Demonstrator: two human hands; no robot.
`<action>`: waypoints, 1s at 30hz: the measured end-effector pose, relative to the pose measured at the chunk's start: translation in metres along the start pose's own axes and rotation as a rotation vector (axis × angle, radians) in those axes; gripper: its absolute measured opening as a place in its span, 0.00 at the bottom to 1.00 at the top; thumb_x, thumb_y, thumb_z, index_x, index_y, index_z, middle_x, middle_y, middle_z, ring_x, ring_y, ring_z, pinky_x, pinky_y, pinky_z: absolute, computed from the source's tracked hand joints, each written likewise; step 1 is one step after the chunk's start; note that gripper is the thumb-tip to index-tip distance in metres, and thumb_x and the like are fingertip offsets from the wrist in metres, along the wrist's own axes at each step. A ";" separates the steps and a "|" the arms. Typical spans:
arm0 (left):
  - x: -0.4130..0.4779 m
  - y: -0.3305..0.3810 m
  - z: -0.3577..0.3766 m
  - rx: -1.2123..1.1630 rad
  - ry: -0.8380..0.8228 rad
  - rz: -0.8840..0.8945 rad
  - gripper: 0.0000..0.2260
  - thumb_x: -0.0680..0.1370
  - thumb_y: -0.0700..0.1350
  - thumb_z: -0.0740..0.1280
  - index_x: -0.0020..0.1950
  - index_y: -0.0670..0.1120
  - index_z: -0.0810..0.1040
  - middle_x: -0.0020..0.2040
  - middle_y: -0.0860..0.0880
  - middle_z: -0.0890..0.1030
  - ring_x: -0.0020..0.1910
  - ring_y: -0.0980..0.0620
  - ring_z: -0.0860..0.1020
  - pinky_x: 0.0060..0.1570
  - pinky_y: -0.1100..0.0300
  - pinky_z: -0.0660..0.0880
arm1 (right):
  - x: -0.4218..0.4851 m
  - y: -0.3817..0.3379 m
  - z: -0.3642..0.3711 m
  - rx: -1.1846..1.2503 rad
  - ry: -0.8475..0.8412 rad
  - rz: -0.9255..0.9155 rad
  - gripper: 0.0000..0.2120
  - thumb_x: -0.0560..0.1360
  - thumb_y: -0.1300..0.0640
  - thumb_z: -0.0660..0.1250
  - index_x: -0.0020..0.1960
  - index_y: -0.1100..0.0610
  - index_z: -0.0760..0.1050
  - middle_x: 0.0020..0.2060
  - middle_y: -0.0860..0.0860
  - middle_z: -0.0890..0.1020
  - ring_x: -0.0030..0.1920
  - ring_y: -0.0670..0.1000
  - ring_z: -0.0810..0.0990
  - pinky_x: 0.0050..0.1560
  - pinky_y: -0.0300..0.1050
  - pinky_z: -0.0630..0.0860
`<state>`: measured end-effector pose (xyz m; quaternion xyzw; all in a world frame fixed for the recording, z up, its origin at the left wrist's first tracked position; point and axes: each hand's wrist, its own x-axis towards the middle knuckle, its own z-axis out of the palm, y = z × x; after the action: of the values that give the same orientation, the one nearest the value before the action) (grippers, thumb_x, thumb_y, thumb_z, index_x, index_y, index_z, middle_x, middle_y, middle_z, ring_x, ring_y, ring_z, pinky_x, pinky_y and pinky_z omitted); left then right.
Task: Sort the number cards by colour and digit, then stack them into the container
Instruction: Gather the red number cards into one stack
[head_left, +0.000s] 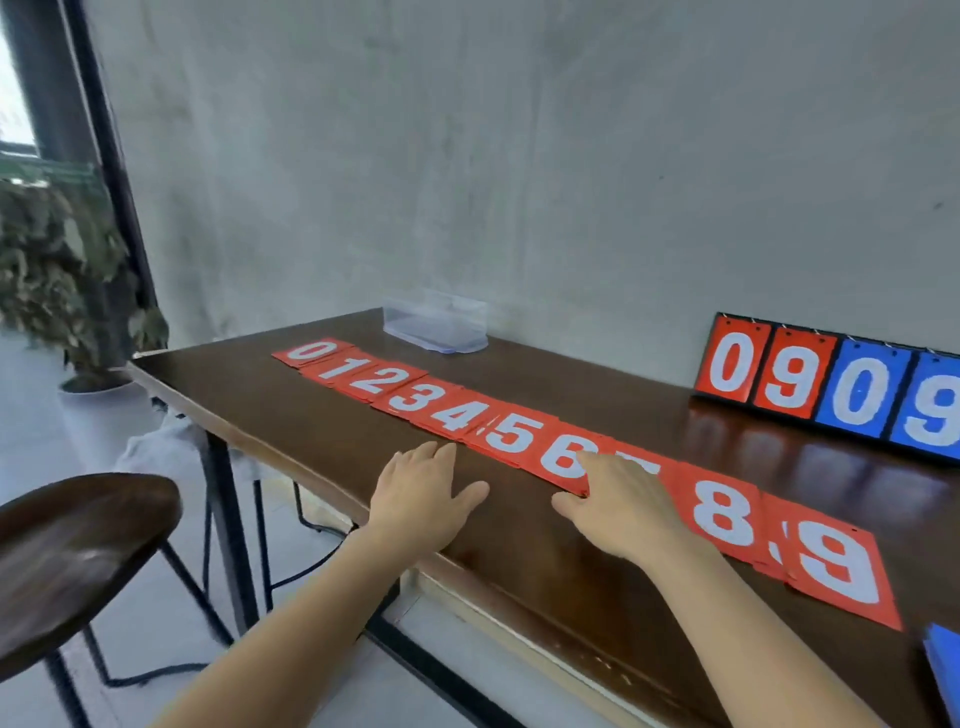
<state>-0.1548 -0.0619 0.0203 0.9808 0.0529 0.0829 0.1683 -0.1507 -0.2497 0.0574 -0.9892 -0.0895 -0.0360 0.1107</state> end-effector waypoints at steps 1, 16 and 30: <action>0.007 -0.015 -0.004 0.012 0.007 -0.024 0.29 0.80 0.63 0.57 0.76 0.49 0.62 0.74 0.49 0.66 0.74 0.48 0.64 0.74 0.50 0.55 | 0.010 -0.011 0.004 -0.008 -0.007 -0.022 0.26 0.78 0.43 0.63 0.72 0.52 0.66 0.67 0.50 0.74 0.64 0.51 0.76 0.59 0.42 0.74; 0.227 -0.285 -0.081 0.252 0.056 0.079 0.30 0.79 0.63 0.56 0.78 0.50 0.58 0.77 0.50 0.63 0.76 0.49 0.59 0.76 0.51 0.49 | 0.232 -0.246 0.081 -0.069 -0.057 -0.102 0.19 0.78 0.45 0.61 0.64 0.55 0.71 0.60 0.52 0.78 0.60 0.55 0.75 0.58 0.47 0.70; 0.356 -0.419 -0.081 0.224 -0.011 0.218 0.38 0.73 0.73 0.42 0.78 0.55 0.56 0.78 0.54 0.59 0.77 0.55 0.54 0.74 0.56 0.39 | 0.387 -0.374 0.145 -0.091 -0.197 -0.222 0.29 0.82 0.40 0.51 0.78 0.53 0.55 0.77 0.53 0.58 0.77 0.55 0.57 0.76 0.54 0.46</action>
<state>0.1477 0.4037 0.0051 0.9938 -0.0456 0.0889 0.0480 0.1675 0.2069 0.0308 -0.9759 -0.2072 0.0450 0.0518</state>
